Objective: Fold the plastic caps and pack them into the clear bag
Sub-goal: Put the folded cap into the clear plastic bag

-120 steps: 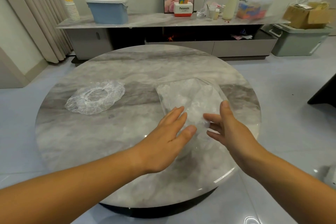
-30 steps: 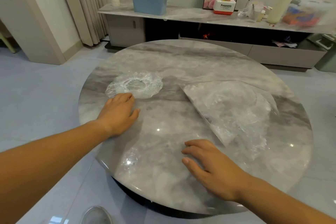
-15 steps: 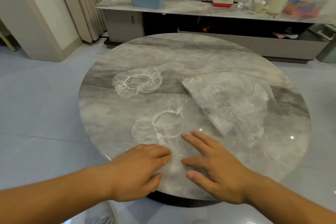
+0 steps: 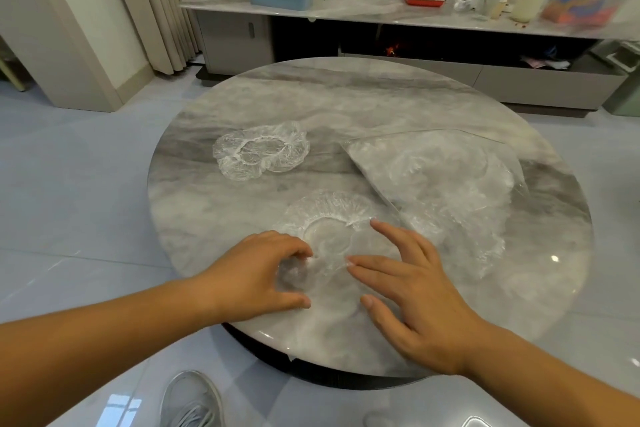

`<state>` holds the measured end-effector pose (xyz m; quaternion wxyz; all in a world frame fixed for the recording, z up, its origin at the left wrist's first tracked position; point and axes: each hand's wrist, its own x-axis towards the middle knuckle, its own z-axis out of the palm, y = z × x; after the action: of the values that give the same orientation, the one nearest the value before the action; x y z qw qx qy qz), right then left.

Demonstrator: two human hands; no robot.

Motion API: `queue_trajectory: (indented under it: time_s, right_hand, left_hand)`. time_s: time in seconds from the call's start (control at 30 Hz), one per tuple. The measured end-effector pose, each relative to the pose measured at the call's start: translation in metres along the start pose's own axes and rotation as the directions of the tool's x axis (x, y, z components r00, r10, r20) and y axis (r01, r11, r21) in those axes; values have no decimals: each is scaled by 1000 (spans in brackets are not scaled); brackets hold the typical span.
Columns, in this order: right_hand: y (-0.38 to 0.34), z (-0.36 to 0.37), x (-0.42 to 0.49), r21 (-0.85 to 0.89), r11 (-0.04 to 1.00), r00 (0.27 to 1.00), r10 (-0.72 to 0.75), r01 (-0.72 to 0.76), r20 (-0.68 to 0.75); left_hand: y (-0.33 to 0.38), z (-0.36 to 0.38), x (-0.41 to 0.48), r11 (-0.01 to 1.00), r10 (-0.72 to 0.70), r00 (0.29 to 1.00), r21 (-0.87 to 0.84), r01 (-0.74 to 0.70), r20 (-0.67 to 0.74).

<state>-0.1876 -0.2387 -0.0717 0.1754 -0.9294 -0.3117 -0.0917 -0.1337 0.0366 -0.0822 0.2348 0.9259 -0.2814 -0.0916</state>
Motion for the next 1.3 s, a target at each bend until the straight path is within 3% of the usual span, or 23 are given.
queue_trajectory:
  time_s: [0.1,0.23,0.33,0.47,0.53,0.63,0.73,0.93,1.13,1.3]
  right_hand:
    - [1,3,2,-5,1000,1000,-25,25,-14]
    - [5,11,3,145,989,1000,-3,6,-21]
    - [1,14,8,362,914,983,175,-182,54]
    - [-3,17,19,511,736,896,389,-443,216]
    - [-2,19,26,447,757,879,409,-477,246]
    - [1,22,34,237,899,917,307,-367,255]
    - [2,23,37,137,944,920,250,-301,302]
    - [6,28,60,180,915,932,346,-362,112]
    - [10,30,100,242,796,832,538,-555,136]
    - [16,29,120,517,490,676,686,-702,268]
  left_hand:
    - [-5,1,3,999,13,999,41,-12,-35]
    - [-8,-2,0,997,18,1000,-81,-19,-14]
    - [-7,-9,-2,967,-73,997,-241,80,41]
    - [-9,-10,2,907,-240,970,-347,239,42]
    - [-8,-7,8,902,-296,955,-326,283,11]
    - [-7,-6,15,906,-352,934,-269,326,-54]
    - [-9,-3,18,930,-362,920,-122,345,-152]
    - [-10,0,24,863,-505,850,-84,498,-148]
    - [-14,-1,22,873,-488,866,-74,482,-111]
    - [-17,-5,21,875,-482,873,-86,476,-78]
